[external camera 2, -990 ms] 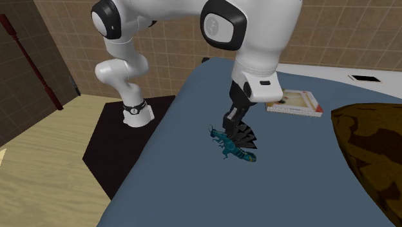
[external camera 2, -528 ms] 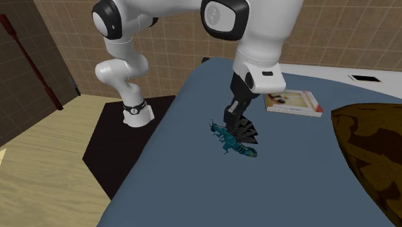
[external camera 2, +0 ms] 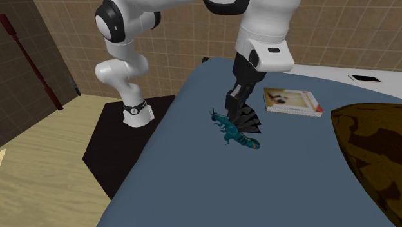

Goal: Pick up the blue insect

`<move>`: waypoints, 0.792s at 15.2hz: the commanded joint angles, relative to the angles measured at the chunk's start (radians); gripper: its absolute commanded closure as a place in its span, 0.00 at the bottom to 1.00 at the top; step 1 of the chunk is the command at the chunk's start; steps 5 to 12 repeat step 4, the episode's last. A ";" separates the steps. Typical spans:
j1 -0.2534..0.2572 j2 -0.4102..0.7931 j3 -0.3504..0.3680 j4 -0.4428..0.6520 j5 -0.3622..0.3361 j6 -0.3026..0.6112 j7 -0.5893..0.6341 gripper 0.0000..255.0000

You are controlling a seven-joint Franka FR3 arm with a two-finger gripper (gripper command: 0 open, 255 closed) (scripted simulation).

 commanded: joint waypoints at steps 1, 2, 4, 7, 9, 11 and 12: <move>0.006 0.014 -0.001 0.051 -0.004 -0.037 0.000 1.00; 0.009 0.022 -0.001 0.078 -0.006 -0.056 0.000 1.00; 0.010 0.023 -0.001 0.082 -0.006 -0.059 0.000 1.00; 0.010 0.023 -0.001 0.082 -0.006 -0.059 0.000 1.00; 0.010 0.023 -0.001 0.082 -0.006 -0.059 0.000 1.00; 0.010 0.023 -0.001 0.082 -0.006 -0.059 0.000 1.00; 0.010 0.023 -0.001 0.082 -0.006 -0.059 0.000 1.00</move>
